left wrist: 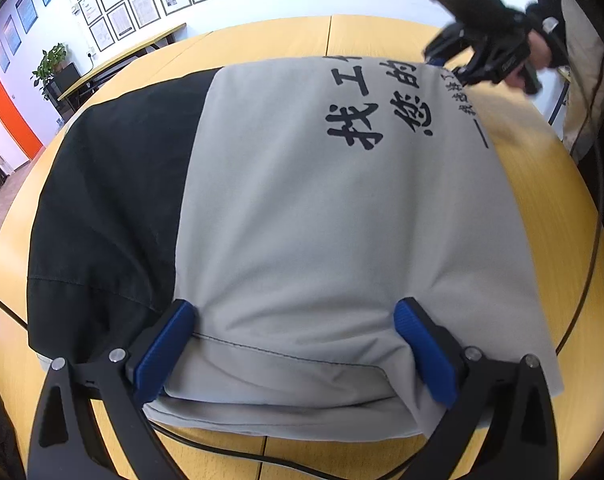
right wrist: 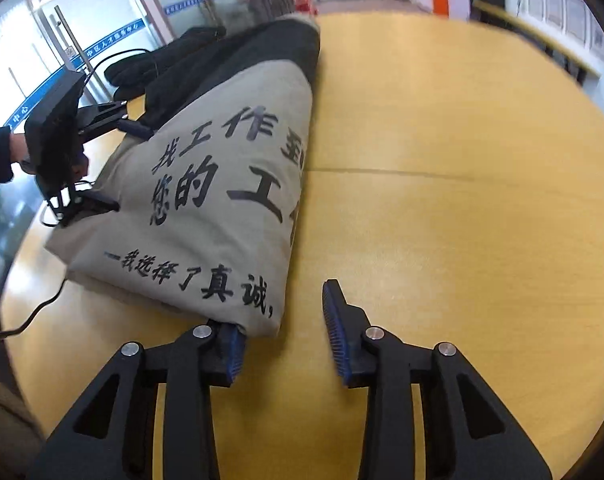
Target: Fold clothes
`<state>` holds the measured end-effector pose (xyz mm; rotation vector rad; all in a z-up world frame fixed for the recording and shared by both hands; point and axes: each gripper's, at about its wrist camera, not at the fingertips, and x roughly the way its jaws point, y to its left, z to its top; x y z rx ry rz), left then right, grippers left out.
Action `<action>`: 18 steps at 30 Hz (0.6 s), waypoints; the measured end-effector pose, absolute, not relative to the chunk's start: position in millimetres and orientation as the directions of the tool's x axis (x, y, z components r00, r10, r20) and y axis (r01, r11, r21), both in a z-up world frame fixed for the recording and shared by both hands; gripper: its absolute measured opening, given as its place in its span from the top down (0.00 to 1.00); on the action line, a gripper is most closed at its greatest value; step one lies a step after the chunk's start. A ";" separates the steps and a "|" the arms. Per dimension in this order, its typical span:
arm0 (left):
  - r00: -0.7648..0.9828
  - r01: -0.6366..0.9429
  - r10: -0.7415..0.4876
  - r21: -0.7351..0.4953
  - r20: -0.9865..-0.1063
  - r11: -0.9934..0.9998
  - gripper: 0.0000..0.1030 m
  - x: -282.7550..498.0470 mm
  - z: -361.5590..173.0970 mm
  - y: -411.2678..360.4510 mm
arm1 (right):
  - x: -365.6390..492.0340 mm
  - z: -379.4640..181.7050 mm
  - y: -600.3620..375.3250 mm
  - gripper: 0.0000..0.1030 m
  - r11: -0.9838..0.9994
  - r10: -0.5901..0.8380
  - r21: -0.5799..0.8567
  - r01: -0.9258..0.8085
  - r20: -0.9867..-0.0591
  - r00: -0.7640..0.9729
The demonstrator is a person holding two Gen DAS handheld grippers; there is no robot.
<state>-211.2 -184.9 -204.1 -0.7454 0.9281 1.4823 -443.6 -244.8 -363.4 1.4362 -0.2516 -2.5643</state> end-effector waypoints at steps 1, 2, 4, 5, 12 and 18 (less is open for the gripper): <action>-0.123 -0.991 0.482 0.136 -0.867 -0.009 0.01 -207.9 -205.1 -181.9 | -441.6 -350.2 -247.8 0.73 -0.967 -0.253 0.205 0.151 -0.834 -0.491; -0.126 -0.990 0.480 0.139 -0.868 -0.009 0.01 -204.6 -206.0 -179.2 | -438.6 -335.6 -250.5 0.80 -0.961 -0.257 0.168 0.222 -0.844 -0.472; -0.130 -0.990 0.482 0.142 -0.867 -0.011 0.01 -200.8 -206.2 -180.2 | -434.5 -302.9 -251.4 0.92 -0.934 -0.259 0.105 0.342 -0.858 -0.443; -0.128 -0.990 0.486 0.140 -0.864 -0.012 0.01 -200.7 -206.3 -182.2 | -437.2 -286.9 -248.8 0.94 -0.923 -0.270 0.096 0.374 -0.853 -0.446; -0.111 -0.992 0.513 0.129 -0.851 -0.001 0.01 -202.9 -211.1 -199.8 | -474.9 -328.4 -285.8 0.99 -0.748 -0.269 0.074 0.660 -0.942 -0.199; -0.101 -0.992 0.533 0.124 -0.840 0.008 0.01 -206.4 -213.5 -207.8 | -474.5 -357.6 -275.2 1.00 -0.737 -0.293 0.137 0.662 -0.947 -0.130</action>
